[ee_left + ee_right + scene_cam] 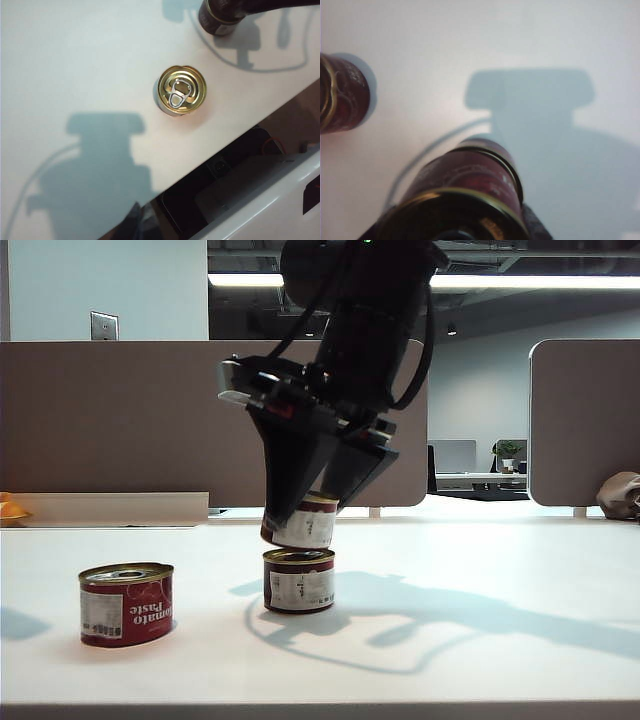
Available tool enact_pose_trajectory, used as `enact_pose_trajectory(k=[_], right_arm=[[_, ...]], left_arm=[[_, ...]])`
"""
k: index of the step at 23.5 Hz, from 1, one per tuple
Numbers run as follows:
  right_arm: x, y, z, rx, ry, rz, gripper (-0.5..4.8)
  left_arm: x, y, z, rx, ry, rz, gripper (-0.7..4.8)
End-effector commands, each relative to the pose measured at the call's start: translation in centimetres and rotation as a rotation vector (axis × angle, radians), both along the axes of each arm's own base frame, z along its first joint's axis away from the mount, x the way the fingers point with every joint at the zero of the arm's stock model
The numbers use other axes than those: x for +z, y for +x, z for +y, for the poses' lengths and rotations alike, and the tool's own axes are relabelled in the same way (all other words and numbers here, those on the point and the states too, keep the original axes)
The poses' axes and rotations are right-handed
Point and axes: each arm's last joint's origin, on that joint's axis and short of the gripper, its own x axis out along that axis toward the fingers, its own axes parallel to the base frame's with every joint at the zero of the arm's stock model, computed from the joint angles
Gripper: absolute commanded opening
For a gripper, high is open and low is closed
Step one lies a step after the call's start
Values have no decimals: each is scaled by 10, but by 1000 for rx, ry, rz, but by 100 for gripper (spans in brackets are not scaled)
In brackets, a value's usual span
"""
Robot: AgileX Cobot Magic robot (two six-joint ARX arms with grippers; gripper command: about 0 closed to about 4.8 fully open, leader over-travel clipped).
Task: Pick up the cans one by one and stack them together.
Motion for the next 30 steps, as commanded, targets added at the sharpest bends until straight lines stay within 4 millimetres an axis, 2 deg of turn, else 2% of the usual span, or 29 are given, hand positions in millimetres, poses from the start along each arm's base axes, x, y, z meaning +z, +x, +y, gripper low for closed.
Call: enact_pose_trajectory(k=[1,15,16,19,20,24,27,30], right_arm=[[-3,1,4,2,2,7,270],[-10,1,4,-9,-65,-15,275],[-10,1,5,-6,-63,-14,293],[-10,1,5,-7,-64,-13,411],[-10,1,5,-7,-65,-11,430],[-8,-1,5,-4,-74,-4,442],[4,0,6,-4,-75,-1,441],[22,0,5,-35,-85,27,441]], left_arm=[[1,0,0,0,-2,-7,-6],[1,-1,0,0,0,0,-6],[1,-1,0,0,0,0,-6],[1,-1,0,0,0,-1,-5],[1,-1,0,0,0,-1,-5],[1,-1,0,0,-1,-1,-1],[2,0,-1,-7,-19,-10,36],[3,1,-2,-26,-63,-12,36]])
